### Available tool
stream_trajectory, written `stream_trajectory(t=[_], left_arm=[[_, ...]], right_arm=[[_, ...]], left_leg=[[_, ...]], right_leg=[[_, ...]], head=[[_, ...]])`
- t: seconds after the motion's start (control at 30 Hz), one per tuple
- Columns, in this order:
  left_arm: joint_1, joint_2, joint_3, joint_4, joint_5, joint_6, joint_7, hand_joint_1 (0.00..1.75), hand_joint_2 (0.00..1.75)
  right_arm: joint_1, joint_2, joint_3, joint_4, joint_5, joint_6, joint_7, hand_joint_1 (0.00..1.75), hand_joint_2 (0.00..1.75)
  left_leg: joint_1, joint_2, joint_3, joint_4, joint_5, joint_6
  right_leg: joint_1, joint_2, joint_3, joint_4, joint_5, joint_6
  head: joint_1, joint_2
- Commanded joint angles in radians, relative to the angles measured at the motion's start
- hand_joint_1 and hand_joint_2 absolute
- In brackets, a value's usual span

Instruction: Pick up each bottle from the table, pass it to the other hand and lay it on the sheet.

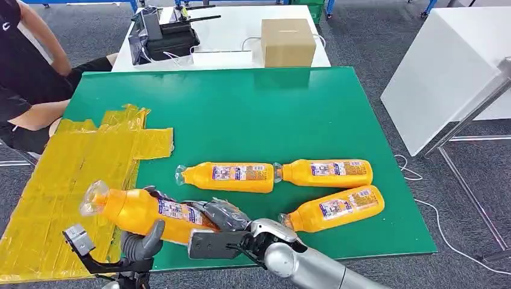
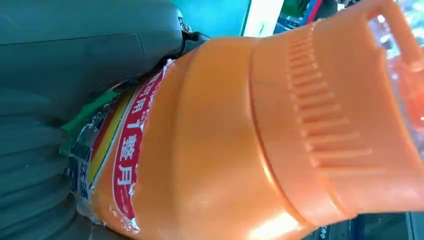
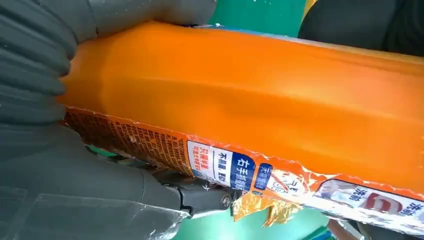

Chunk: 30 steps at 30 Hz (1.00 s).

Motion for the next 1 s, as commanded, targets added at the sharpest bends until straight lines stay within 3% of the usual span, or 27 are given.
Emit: stream_trajectory(t=[0.03, 0.1, 0.17, 0.23, 0.33, 0.57, 0.77, 0.87, 0.93, 1.0], left_arm=[[-0.043, 0.003, 0.024, 0.040, -0.122, 0.123, -0.027, 1.75, 1.75], [-0.051, 0.036, 0.035, 0.015, -0.232, 0.207, -0.040, 1.75, 1.75], [-0.064, 0.097, 0.067, -0.022, -0.510, 0.378, -0.031, 1.75, 1.75], [-0.064, 0.106, 0.111, -0.048, -0.531, 0.347, -0.014, 1.75, 1.75], [-0.071, 0.173, 0.171, -0.070, -0.742, 0.413, 0.048, 1.75, 1.75], [-0.138, 0.285, 0.264, -0.013, -1.124, 0.399, 0.194, 1.75, 1.75], [-0.140, 0.291, 0.261, -0.005, -1.187, 0.418, 0.211, 1.75, 1.75], [-0.163, 0.355, 0.232, 0.039, -1.381, 0.408, 0.300, 1.75, 1.75], [-0.215, 0.441, 0.180, 0.144, -1.548, 0.310, 0.381, 1.75, 1.75], [-0.247, 0.461, 0.151, 0.230, -1.627, 0.308, 0.389, 1.75, 1.75]], right_arm=[[0.053, -0.011, -0.040, 0.023, 0.047, -0.121, -0.015, 0.00, 0.00], [0.141, -0.038, -0.121, -0.064, 0.051, -0.198, -0.074, 0.00, 0.00], [0.253, -0.060, -0.228, -0.169, 0.056, -0.252, -0.124, 0.00, 0.00], [0.289, -0.066, -0.265, -0.207, 0.069, -0.238, -0.132, 0.00, 0.00], [0.334, -0.059, -0.325, -0.257, 0.066, -0.240, -0.143, 0.00, 0.00], [0.350, -0.040, -0.394, -0.270, 0.069, -0.207, -0.144, 0.00, 0.00], [0.347, -0.034, -0.396, -0.265, 0.068, -0.201, -0.144, 0.00, 0.00], [0.334, -0.029, -0.394, -0.254, 0.059, -0.182, -0.147, 0.00, 0.00], [0.310, -0.018, -0.387, -0.236, 0.051, -0.156, -0.144, 0.00, 0.00], [0.294, -0.011, -0.382, -0.220, 0.046, -0.145, -0.139, 0.00, 0.00]], left_leg=[[0.001, -0.001, 0.003, -0.002, 0.000, -0.002], [0.002, -0.003, 0.004, -0.002, 0.000, -0.002], [0.001, -0.005, 0.002, -0.001, 0.000, -0.002], [0.001, -0.005, 0.002, -0.001, 0.000, -0.002], [0.001, -0.002, 0.002, 0.000, -0.001, -0.002], [0.002, 0.000, 0.002, 0.000, 0.000, -0.003], [0.002, 0.000, 0.002, -0.001, 0.000, -0.003], [0.002, 0.000, 0.002, -0.001, 0.001, -0.003], [0.001, -0.001, 0.002, -0.001, 0.001, -0.003], [0.002, 0.000, 0.004, -0.001, 0.001, -0.005]], right_leg=[[0.001, -0.003, 0.004, -0.002, 0.000, -0.001], [0.002, -0.005, 0.006, -0.003, -0.001, -0.001], [0.001, -0.006, 0.003, -0.002, -0.001, -0.001], [0.001, -0.007, 0.004, -0.001, -0.002, -0.001], [0.001, -0.004, 0.003, -0.001, -0.001, -0.001], [0.002, -0.003, 0.002, 0.000, 0.000, -0.002], [0.001, -0.002, 0.002, 0.000, -0.001, -0.001], [0.001, -0.002, 0.002, 0.000, -0.001, -0.001], [0.001, -0.002, 0.002, 0.000, 0.000, -0.001], [0.002, -0.002, 0.004, 0.000, -0.001, -0.003]], head=[[0.000, 0.000], [0.000, 0.000], [0.001, 0.000], [0.000, 0.000], [0.000, 0.000], [0.000, 0.000], [0.000, 0.000], [0.000, 0.000], [0.000, 0.000], [0.000, 0.000]])
